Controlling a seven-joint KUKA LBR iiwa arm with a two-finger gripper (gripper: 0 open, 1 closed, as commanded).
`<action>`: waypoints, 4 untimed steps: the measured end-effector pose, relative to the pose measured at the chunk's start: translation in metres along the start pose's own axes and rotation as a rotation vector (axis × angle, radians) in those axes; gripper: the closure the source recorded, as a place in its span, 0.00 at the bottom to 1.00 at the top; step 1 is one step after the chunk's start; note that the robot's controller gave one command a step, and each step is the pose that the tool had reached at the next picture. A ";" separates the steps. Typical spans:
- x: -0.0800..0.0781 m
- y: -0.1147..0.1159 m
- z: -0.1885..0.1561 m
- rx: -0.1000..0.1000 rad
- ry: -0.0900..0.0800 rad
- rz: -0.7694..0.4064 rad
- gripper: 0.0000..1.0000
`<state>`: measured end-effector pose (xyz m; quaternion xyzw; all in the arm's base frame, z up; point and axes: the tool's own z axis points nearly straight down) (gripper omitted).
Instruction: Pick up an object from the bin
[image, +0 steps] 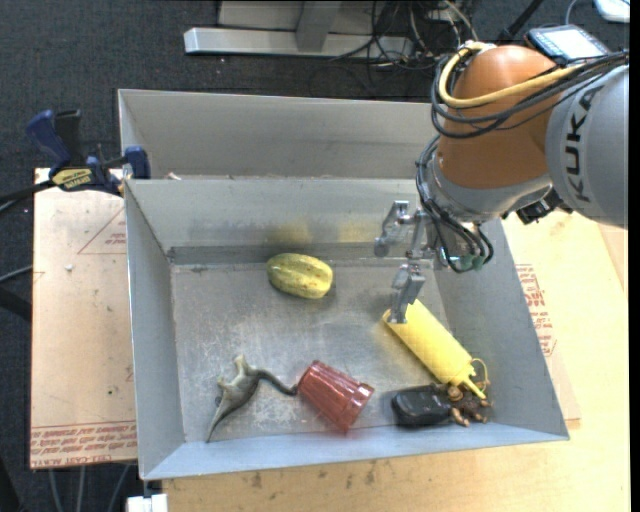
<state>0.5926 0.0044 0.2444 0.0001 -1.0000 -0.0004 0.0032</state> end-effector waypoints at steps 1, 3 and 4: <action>-0.001 0.000 -0.005 0.000 -0.008 0.000 0.00; -0.050 0.093 0.087 -0.001 -0.008 0.270 0.00; -0.052 0.087 0.096 -0.001 -0.008 0.169 0.00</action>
Offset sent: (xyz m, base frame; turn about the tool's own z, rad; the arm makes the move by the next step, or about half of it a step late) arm 0.0633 0.0774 -0.1744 0.0856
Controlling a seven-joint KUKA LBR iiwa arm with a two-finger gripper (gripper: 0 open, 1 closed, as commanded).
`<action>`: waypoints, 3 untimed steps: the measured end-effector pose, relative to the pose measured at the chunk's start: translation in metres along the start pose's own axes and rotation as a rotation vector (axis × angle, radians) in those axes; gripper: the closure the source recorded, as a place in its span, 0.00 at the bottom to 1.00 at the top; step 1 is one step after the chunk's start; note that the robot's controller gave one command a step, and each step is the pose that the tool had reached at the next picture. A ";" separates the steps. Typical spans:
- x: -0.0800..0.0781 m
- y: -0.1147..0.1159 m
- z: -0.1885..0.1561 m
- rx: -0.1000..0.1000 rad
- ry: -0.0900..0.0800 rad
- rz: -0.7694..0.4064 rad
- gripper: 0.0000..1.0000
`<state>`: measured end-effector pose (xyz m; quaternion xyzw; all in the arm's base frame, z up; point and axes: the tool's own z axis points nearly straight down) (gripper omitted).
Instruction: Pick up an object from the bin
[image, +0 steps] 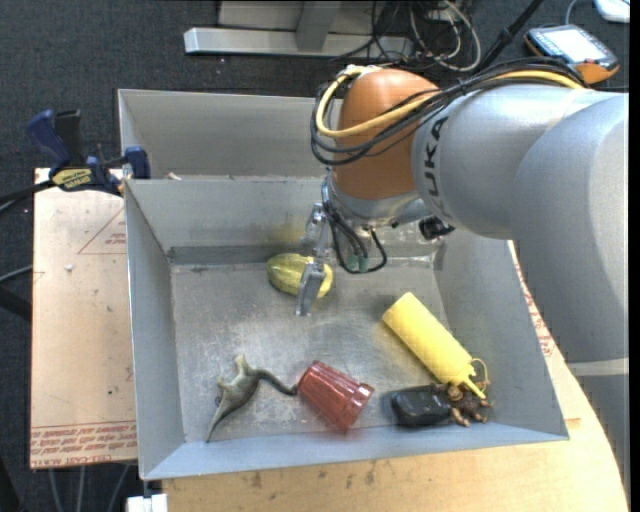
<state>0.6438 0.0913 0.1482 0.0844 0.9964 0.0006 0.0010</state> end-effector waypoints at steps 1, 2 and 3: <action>-0.013 -0.012 0.052 -0.011 -0.024 0.226 0.00; -0.007 -0.013 0.051 0.001 -0.001 0.225 1.00; -0.007 -0.013 0.052 0.001 -0.001 0.225 1.00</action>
Offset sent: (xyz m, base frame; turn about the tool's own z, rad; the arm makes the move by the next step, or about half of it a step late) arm 0.0033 -0.0223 -0.0782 0.1071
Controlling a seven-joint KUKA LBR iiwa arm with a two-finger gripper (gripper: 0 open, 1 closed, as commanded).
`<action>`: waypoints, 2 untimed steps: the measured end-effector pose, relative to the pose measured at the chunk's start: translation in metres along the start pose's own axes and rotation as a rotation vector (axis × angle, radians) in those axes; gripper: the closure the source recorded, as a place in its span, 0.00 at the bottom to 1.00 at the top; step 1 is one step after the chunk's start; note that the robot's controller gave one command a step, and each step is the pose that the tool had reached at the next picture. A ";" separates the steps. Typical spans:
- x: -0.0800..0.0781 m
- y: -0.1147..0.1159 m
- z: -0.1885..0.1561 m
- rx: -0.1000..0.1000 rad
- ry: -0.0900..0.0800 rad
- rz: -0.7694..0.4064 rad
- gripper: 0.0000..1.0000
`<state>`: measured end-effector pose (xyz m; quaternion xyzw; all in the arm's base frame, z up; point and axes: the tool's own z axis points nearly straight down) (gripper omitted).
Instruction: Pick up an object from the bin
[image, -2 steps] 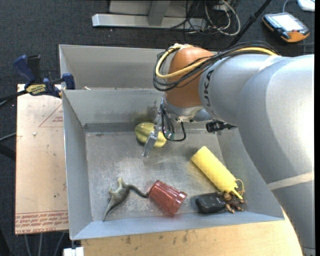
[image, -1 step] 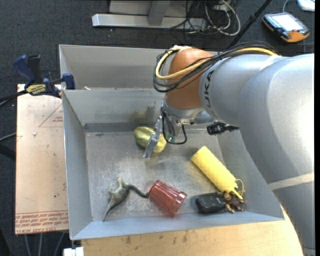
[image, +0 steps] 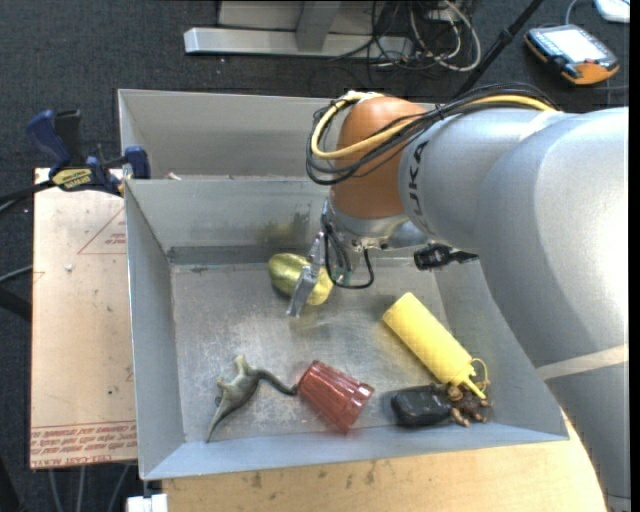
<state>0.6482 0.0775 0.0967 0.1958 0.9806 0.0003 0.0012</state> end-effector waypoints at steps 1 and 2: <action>0.000 0.000 -0.001 0.000 0.001 0.000 1.00; 0.000 0.000 -0.004 0.000 0.001 0.000 1.00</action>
Offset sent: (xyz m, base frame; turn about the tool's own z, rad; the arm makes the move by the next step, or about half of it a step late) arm 0.0001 0.0001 0.0103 0.0000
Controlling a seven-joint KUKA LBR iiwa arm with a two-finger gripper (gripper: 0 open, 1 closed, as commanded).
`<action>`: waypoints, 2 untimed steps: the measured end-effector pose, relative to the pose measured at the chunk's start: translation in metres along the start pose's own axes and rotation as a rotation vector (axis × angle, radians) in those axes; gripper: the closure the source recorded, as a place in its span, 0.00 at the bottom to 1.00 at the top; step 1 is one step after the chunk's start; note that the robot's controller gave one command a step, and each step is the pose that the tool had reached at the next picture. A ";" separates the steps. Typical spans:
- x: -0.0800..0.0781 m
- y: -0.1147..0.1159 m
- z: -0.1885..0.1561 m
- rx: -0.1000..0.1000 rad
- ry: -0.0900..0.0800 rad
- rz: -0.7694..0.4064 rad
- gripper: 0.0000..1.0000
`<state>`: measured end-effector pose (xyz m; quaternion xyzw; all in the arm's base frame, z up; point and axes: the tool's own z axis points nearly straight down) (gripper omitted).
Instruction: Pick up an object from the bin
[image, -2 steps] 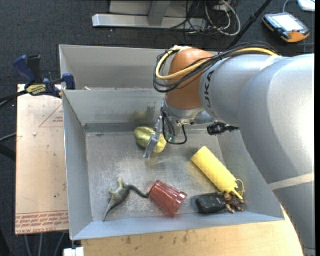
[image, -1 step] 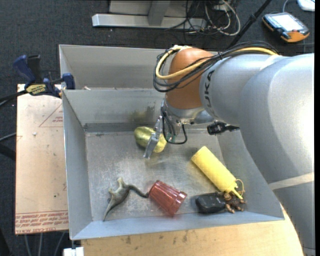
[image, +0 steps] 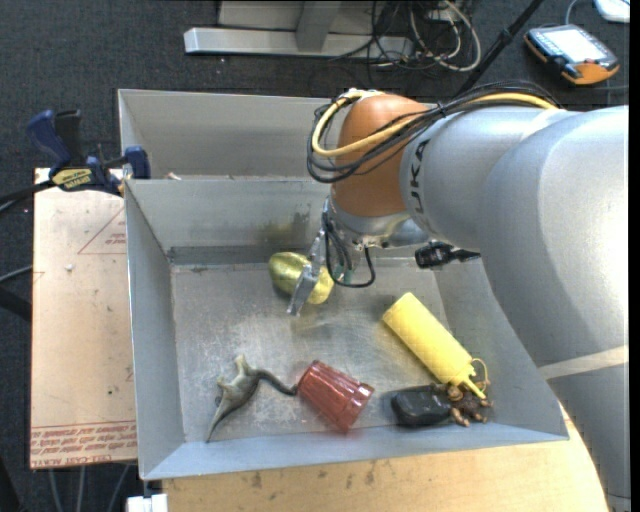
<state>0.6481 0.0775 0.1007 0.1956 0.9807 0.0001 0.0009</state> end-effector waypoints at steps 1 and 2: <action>0.000 0.000 -0.003 0.000 0.000 0.000 1.00; 0.000 0.000 -0.008 0.000 0.001 0.000 1.00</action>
Offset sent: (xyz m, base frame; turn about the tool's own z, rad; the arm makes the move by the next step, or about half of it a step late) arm 0.0000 0.0000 0.0255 0.0000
